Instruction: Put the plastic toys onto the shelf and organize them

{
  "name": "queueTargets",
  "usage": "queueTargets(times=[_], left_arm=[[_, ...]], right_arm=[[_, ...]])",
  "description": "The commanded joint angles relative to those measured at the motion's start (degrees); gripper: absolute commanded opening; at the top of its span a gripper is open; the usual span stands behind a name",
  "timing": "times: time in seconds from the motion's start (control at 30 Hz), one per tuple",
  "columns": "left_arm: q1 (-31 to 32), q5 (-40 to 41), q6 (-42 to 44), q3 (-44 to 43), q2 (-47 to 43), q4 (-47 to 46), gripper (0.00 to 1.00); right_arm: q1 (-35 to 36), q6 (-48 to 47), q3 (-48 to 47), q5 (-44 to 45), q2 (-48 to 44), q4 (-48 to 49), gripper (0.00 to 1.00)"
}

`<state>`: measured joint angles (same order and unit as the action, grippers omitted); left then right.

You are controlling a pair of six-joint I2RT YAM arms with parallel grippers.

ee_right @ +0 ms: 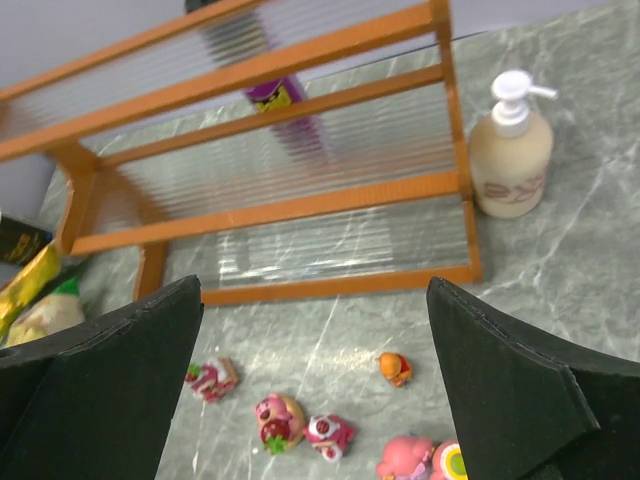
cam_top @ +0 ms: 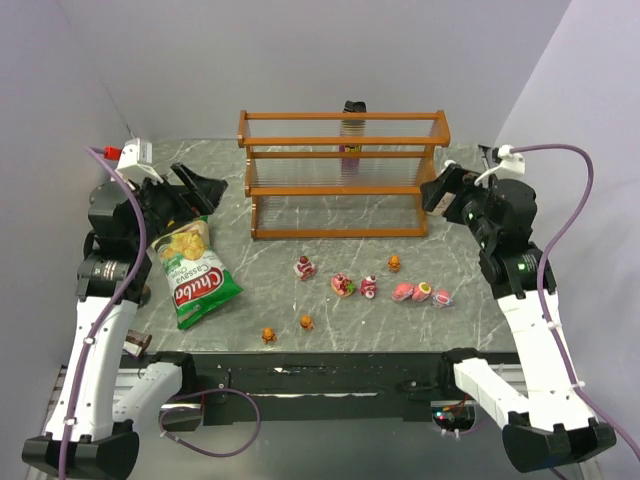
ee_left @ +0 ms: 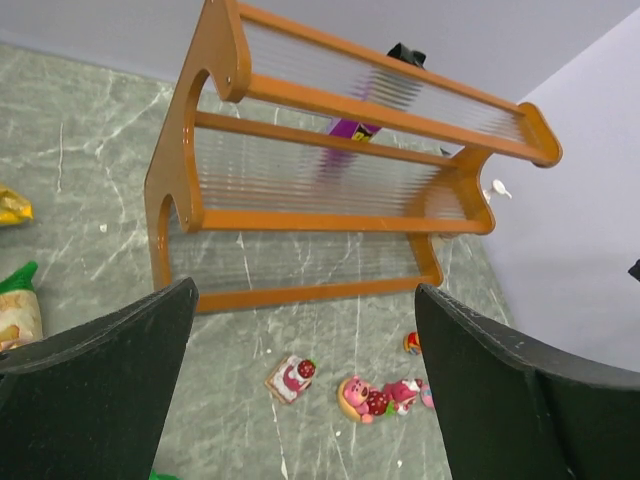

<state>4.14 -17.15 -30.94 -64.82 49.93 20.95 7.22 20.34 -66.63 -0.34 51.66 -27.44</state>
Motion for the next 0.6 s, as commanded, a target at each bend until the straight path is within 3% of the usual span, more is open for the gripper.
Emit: queueTargets(times=[0.0, 0.1, 0.27, 0.33, 0.4, 0.57], left_arm=[[-0.19, -2.71, -0.26, 1.88, -1.94, -0.65, 0.96], [-0.19, -1.4, -1.22, 3.38, -2.73, -0.3, 0.96], [-0.19, -1.13, -5.09, 3.91, -1.6, 2.51, 0.96], [-0.19, -4.46, -3.79, 5.04, -1.42, 1.03, 0.96], [-0.19, -8.58, -0.54, 6.71, -1.77, -1.34, 0.96], [-0.19, -5.71, -2.36, 13.38, -3.35, -5.65, 0.96]], right_arm=[[-0.02, 0.23, 2.99, -3.97, -4.1, 1.69, 1.0], [-0.02, -0.21, 2.82, -2.38, -3.24, -0.5, 1.0], [0.16, -1.88, 2.91, -11.5, -0.95, -2.0, 1.0], [2.17, -2.4, 3.17, -12.05, -0.59, -3.49, 1.0], [4.63, -3.63, 4.57, -11.79, -2.6, -3.24, 1.0], [18.42, -4.69, 12.22, -9.95, -7.27, 2.82, 1.0]])
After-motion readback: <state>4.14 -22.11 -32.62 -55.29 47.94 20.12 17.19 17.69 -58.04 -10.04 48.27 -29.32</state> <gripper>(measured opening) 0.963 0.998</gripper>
